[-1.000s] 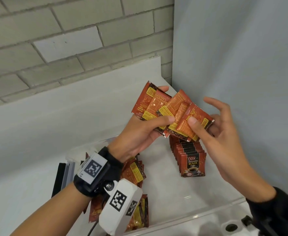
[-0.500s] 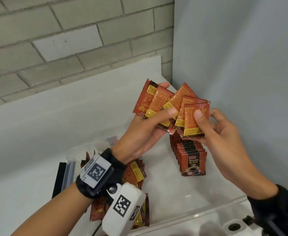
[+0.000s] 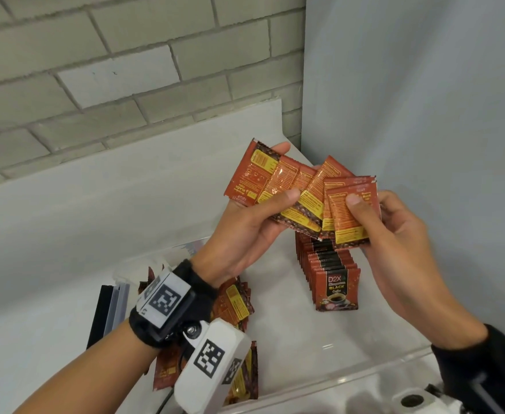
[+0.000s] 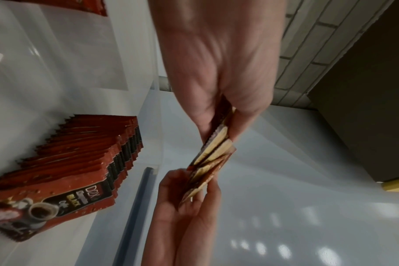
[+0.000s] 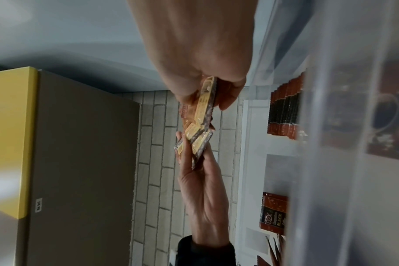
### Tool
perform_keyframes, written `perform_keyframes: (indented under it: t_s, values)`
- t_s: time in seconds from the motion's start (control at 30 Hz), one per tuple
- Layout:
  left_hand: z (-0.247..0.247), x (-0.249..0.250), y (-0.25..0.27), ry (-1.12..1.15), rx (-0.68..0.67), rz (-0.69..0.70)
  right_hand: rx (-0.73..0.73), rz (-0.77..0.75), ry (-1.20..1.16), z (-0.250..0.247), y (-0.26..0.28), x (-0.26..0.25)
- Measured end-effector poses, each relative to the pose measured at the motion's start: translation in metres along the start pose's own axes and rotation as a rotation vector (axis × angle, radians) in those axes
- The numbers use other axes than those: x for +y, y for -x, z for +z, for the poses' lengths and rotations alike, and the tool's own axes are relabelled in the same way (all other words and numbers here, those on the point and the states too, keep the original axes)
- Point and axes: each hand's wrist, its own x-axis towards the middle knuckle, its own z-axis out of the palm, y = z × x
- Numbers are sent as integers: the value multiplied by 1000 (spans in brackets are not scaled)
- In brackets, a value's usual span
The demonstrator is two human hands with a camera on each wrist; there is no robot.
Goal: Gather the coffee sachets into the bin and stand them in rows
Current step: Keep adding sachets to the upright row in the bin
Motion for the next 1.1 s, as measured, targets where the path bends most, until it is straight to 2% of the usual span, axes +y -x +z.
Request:
perform_keyframes:
  t_s: [0.27, 0.5, 0.6, 0.77, 0.87, 0.97, 1.1]
  values:
    - [3, -5, 1, 29, -3, -25, -117, 74, -37, 2, 2, 0]
    - [3, -4, 0, 173, -83, -198, -172, 97, -57, 3, 2, 1]
    - [2, -8, 0, 106, -101, -243, -189, 105, -91, 4, 3, -1]
    - [0, -4, -2, -11, -58, -204, -149, 94, -113, 2, 2, -2]
    - [1, -5, 1, -35, -137, -207, -159, 141, -157, 2, 0, -1]
    - [4, -10, 5, -90, -214, -279, -208, 196, -160, 3, 0, 1]
    - [3, -10, 5, -173, -218, -347, -224, 224, -185, 1, 1, 0]
